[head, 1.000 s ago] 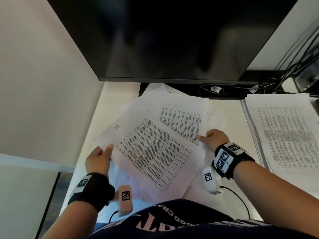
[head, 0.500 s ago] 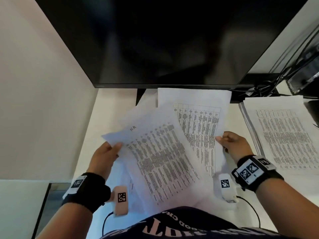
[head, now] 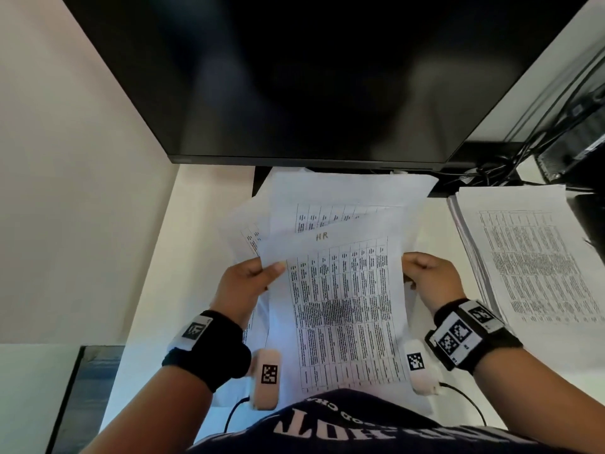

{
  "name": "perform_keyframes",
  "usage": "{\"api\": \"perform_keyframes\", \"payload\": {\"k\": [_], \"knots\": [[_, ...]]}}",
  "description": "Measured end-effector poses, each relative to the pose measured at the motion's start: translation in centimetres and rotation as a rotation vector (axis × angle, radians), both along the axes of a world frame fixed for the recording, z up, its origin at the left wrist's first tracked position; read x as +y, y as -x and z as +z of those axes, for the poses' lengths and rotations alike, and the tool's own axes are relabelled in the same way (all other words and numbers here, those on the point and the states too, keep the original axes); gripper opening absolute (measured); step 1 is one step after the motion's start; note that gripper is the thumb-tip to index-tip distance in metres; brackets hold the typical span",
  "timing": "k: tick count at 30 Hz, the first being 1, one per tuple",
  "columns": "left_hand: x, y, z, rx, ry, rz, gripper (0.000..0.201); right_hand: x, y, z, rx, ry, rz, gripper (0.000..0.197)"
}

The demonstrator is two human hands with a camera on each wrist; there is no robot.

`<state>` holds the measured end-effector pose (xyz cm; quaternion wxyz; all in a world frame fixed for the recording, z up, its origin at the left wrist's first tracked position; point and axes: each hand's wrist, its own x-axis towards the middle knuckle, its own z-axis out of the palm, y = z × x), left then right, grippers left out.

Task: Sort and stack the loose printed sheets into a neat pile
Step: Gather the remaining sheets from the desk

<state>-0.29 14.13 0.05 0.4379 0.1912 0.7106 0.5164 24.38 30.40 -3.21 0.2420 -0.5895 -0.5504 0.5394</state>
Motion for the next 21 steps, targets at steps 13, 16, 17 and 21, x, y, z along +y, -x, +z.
{"api": "perform_keyframes", "payload": {"k": [13, 16, 17, 21], "knots": [[-0.4, 0.9, 0.0, -0.127, -0.061, 0.097, 0.017, 1.0, 2.4, 1.2, -0.020, -0.011, 0.104, 0.019], [-0.3, 0.4, -0.2, -0.125, -0.040, 0.094, 0.019, 2.2, 3.5, 1.9, 0.101, 0.025, 0.008, 0.033], [-0.3, 0.3, -0.2, -0.122, -0.036, 0.092, 0.018, 2.6, 3.8, 2.4, 0.112, 0.000, 0.017, 0.031], [-0.4, 0.4, 0.0, -0.151, -0.041, 0.126, 0.017, 4.0, 4.3, 4.2, 0.141, -0.089, -0.016, 0.021]]}}
